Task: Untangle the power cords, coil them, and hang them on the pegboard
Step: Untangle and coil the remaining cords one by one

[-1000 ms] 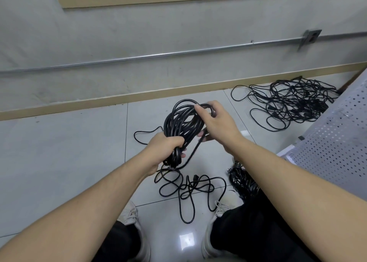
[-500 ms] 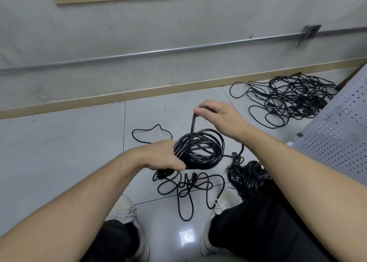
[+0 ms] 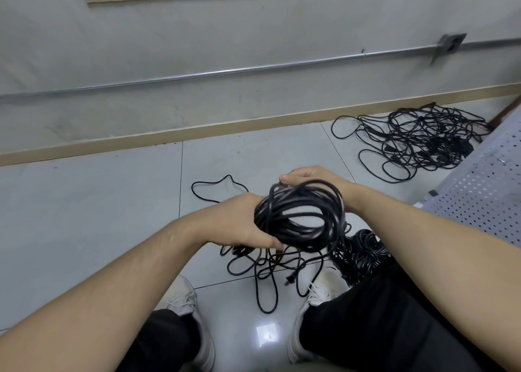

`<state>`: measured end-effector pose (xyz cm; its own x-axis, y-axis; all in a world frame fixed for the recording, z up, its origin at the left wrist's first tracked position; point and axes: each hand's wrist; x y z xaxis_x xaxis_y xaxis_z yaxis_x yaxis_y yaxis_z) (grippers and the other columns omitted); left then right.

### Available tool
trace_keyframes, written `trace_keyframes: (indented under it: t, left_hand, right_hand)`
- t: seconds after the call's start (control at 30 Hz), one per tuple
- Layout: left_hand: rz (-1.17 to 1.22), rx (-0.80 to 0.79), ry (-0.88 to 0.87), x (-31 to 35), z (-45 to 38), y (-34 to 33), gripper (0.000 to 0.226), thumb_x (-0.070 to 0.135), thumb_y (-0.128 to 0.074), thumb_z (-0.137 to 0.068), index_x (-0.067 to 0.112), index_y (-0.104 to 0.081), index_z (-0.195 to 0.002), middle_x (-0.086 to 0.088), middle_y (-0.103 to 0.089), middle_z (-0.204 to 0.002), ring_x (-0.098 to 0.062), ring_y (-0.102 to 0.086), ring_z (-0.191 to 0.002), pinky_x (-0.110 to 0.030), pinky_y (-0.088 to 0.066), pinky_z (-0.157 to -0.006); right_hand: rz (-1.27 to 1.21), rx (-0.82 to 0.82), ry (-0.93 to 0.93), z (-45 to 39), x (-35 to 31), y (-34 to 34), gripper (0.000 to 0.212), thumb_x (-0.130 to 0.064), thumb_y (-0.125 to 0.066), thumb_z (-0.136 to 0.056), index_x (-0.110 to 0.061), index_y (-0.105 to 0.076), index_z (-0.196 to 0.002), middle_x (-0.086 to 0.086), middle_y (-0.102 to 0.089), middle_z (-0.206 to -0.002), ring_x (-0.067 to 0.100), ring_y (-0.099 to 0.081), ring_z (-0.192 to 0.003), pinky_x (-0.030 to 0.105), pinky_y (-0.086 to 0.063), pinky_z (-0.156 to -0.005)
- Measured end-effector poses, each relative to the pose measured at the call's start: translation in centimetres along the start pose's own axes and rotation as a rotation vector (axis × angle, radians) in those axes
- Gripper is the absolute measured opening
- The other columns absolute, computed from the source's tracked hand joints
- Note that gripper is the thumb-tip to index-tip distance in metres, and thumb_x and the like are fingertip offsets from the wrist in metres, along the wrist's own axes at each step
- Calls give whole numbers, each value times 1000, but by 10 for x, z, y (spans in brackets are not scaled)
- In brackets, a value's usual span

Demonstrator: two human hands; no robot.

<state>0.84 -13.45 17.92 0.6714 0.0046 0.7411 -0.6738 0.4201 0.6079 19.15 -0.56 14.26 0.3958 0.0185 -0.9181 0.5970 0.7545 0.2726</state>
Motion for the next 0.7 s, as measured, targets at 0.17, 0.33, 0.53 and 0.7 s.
trace_keyframes:
  t: [0.17, 0.33, 0.53, 0.7]
  left_hand:
    - [82, 235, 64, 2, 5, 8, 25, 20, -88, -77, 27, -65, -83, 14, -72, -71, 3, -64, -67, -15, -50, -67]
    - [180, 321, 185, -7, 11, 16, 60, 31, -90, -76, 27, -46, -116, 7, -71, -97, -3, -68, -73, -24, -52, -71]
    - [269, 432, 123, -19, 7, 24, 111, 24, -87, -82, 45, -11, -159, 29, -62, -114, 13, -66, -93, -6, -46, -86]
    - [228, 562, 155, -35, -5, 21, 85, 26, -84, -84, 35, -31, -149, 26, -62, -114, 1, -65, -105, -16, -46, -91]
  right_hand:
    - [147, -62, -13, 19, -6, -7, 48, -5, -51, -104, -24, -56, -60, -17, -50, -49, -3, -42, -45, 13, -37, -51]
    - [205, -57, -68, 9, -8, -24, 45, -43, -46, -106, -20, -53, -68, -8, -42, -56, 7, -32, -49, 23, -27, -51]
    - [130, 10, -45, 5, -14, -33, 40, -32, -41, -106, -17, -47, -70, -5, -43, -55, 13, -33, -49, 24, -28, -47]
    - [211, -60, -92, 8, -11, -38, 32, -42, -41, -107, -19, -59, -92, -3, -44, -64, 11, -37, -49, 24, -30, -46]
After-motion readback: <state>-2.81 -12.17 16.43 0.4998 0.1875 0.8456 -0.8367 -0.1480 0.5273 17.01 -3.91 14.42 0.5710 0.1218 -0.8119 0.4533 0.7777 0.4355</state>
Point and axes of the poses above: each hand's wrist, its own z-axis away from the middle knuckle, its own y-axis out of the back of the hand, x = y × z
